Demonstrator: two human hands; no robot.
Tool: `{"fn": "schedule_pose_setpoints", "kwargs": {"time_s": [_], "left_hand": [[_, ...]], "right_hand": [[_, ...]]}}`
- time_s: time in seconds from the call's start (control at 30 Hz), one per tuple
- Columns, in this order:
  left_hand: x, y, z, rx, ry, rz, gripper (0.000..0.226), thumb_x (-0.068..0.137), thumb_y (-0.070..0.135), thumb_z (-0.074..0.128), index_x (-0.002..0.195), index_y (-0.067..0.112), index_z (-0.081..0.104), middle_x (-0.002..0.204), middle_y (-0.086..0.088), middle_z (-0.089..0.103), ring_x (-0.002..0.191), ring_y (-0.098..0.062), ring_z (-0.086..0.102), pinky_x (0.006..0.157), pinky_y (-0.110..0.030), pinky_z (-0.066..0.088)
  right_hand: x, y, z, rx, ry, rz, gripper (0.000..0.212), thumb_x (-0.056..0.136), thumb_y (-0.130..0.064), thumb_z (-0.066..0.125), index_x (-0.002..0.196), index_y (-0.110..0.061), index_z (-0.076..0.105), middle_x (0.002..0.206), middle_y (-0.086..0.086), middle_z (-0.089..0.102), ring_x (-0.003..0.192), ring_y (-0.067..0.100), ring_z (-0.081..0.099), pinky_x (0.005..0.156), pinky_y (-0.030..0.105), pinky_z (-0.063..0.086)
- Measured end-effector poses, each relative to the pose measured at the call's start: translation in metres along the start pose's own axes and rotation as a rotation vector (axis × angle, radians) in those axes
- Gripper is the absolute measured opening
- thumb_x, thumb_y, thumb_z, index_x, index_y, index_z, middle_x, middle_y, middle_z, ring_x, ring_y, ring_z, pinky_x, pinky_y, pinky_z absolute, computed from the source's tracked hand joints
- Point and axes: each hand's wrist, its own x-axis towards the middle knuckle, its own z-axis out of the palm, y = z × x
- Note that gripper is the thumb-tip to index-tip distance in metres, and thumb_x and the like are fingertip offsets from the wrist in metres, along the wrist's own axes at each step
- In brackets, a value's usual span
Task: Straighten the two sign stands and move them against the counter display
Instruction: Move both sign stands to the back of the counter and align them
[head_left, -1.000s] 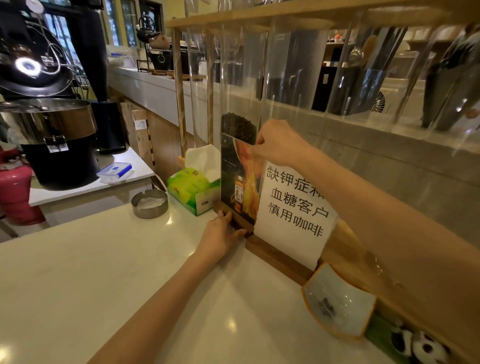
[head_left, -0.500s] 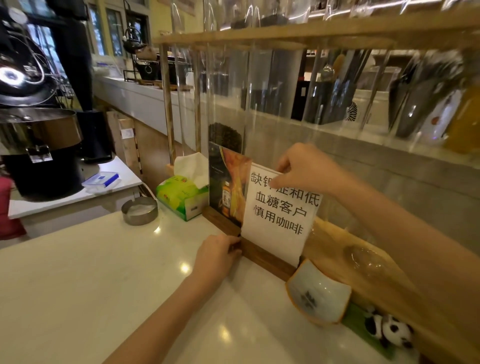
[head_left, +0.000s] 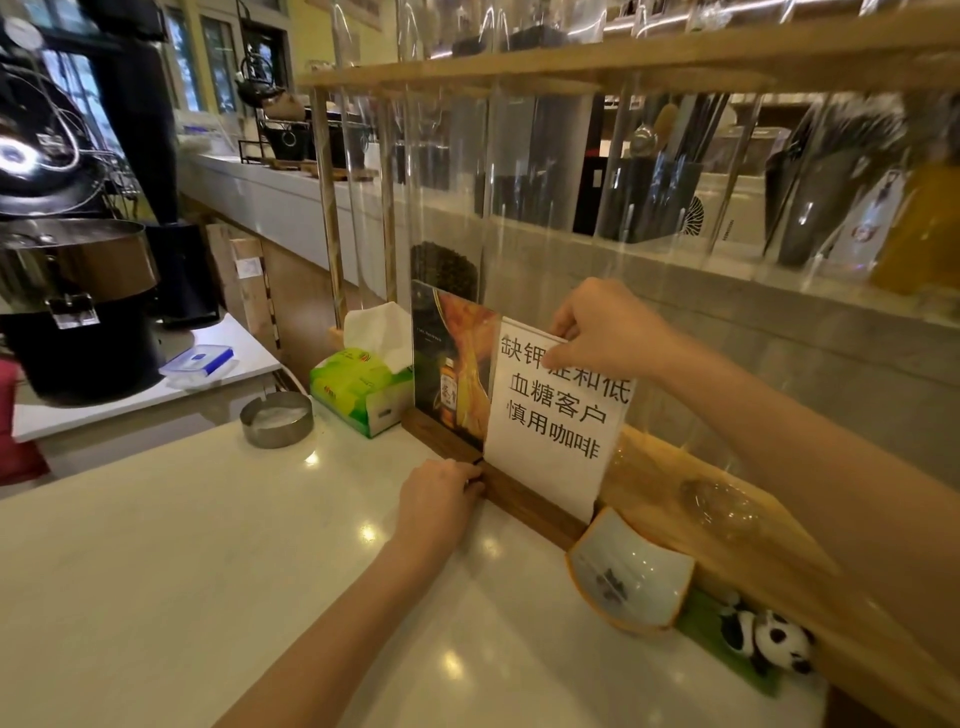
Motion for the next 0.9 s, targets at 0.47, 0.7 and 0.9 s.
{"fn": "schedule_pose_setpoints", "kwargs": {"time_s": [0.47,0.7,0.9], "left_hand": [[0.003,0.008,0.000,0.045,-0.017,-0.006,0.029,0.093,0.024,0.046,0.118,0.018,0.061,0.113,-0.007,0.069,0.104,-0.025,0.059,0.083,-0.033,0.047],[0.002,0.009,-0.001,0.074,-0.029,-0.005,0.031,0.094,0.026,0.044,0.121,0.021,0.058,0.116,-0.005,0.067,0.106,-0.024,0.058,0.083,-0.031,0.046],[0.003,0.005,-0.001,0.033,-0.039,0.023,0.033,0.093,0.027,0.045,0.124,0.022,0.055,0.118,-0.003,0.066,0.108,-0.021,0.058,0.087,-0.029,0.045]], "right_hand": [[0.004,0.005,0.002,0.003,-0.001,0.013,0.028,0.077,-0.018,0.071,0.099,-0.002,0.069,0.098,0.014,0.074,0.071,0.014,0.062,0.058,0.019,0.053],[0.005,0.006,0.000,0.010,-0.023,0.008,0.028,0.076,-0.018,0.071,0.100,-0.002,0.069,0.098,0.014,0.074,0.072,0.014,0.062,0.058,0.017,0.050],[0.017,0.004,-0.007,0.085,-0.108,0.047,0.037,0.082,-0.036,0.062,0.094,-0.002,0.069,0.088,0.011,0.073,0.075,0.019,0.066,0.064,0.024,0.049]]}}
